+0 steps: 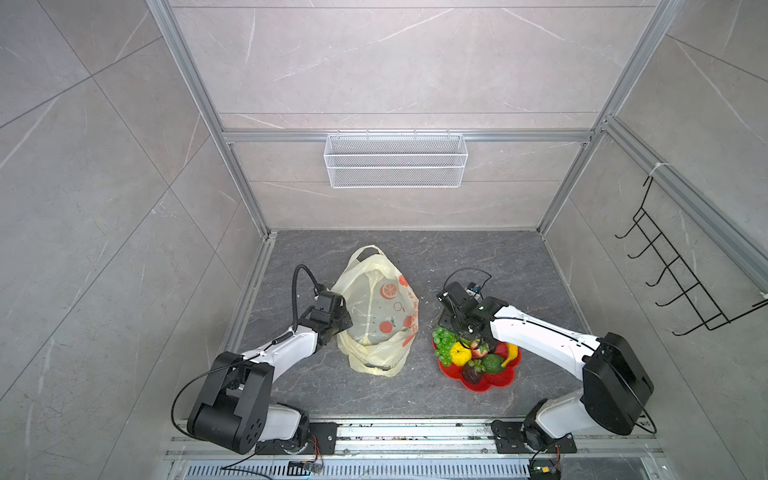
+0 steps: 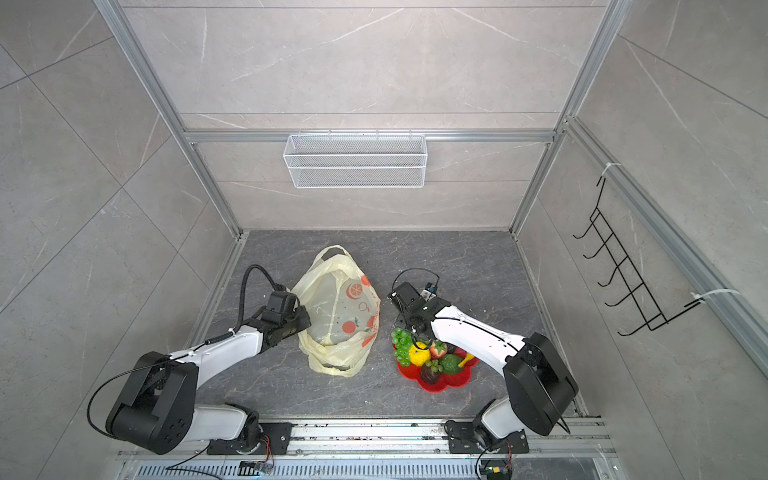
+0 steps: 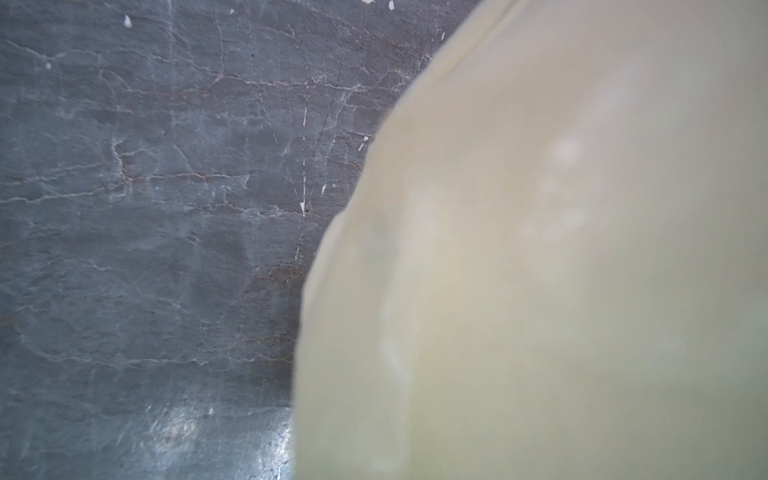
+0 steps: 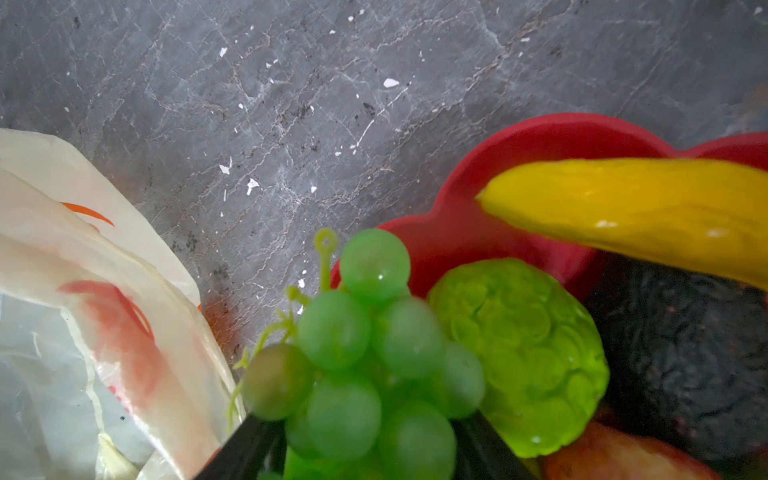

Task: Take the fake fruits out of the plastic bag
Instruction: 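Lower the grapes into the red bowl and open the right gripper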

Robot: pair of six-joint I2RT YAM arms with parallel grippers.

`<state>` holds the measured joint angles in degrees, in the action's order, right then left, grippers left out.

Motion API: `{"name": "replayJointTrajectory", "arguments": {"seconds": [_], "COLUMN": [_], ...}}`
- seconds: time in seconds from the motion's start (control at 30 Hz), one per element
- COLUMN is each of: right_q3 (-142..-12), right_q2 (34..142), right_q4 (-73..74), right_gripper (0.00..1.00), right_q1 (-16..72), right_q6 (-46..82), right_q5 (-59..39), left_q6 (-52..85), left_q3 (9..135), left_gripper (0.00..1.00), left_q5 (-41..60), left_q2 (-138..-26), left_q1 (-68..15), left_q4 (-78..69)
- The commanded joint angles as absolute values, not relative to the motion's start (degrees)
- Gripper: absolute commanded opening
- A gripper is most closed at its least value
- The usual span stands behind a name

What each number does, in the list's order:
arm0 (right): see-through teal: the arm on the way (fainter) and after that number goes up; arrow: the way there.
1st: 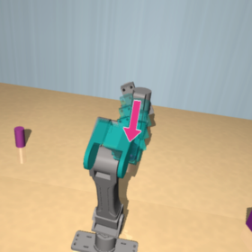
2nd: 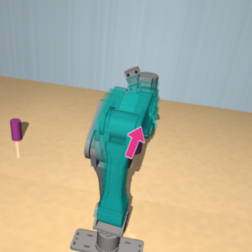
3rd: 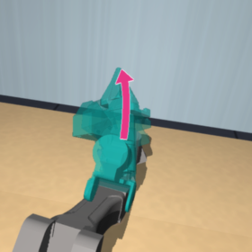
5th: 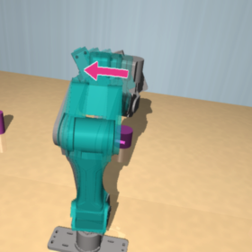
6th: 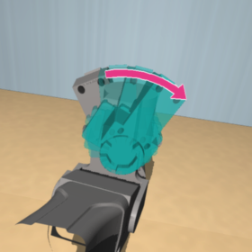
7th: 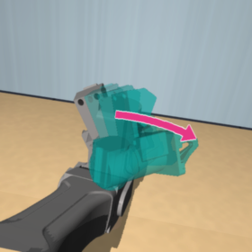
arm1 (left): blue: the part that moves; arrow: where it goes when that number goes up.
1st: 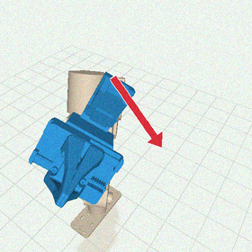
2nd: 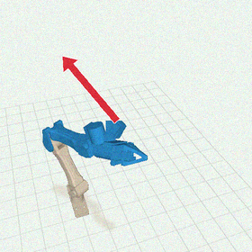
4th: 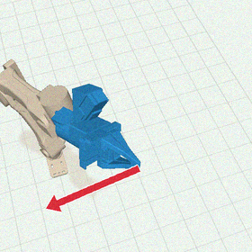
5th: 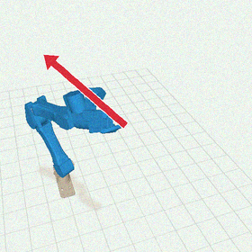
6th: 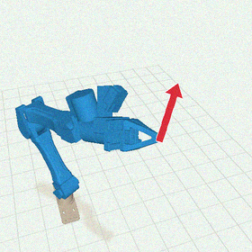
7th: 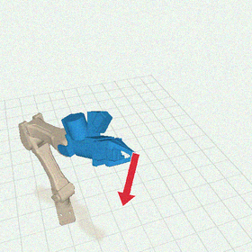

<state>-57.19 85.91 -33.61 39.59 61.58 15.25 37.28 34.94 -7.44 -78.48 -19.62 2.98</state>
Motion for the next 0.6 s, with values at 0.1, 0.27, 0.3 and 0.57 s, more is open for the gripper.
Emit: {"name": "replayJointTrajectory", "arguments": {"seconds": [0.1, 0.27, 0.3, 0.57], "right_q3": [-56.8, -56.2, -56.2, -55.5], "right_q2": [85.8, 84.7, 84.6, 83.9], "right_q4": [-34.2, -33.4, -33.6, -35.4], "right_gripper": [0.62, 0.67, 0.67, 0.64], "right_q1": [39.2, 39.2, 39.2, 39.0], "right_q6": [62.5, 62.0, 62.0, 62.8], "right_q5": [16.3, 16.1, 16.3, 18.0], "left_q6": [36.1, 36.1, 36.1, 36.0], "left_q3": [36.2, 36.2, 36.1, 36.1], "left_gripper": [0.05, 0.05, 0.05, 0.06], "left_q5": [-9.0, -8.9, -8.9, -9.1], "left_q2": [-77.7, -77.9, -77.8, -77.6], "left_q1": [-19.3, -19.4, -19.4, -19.4], "left_q4": [3.5, 3.3, 3.4, 3.5]}}
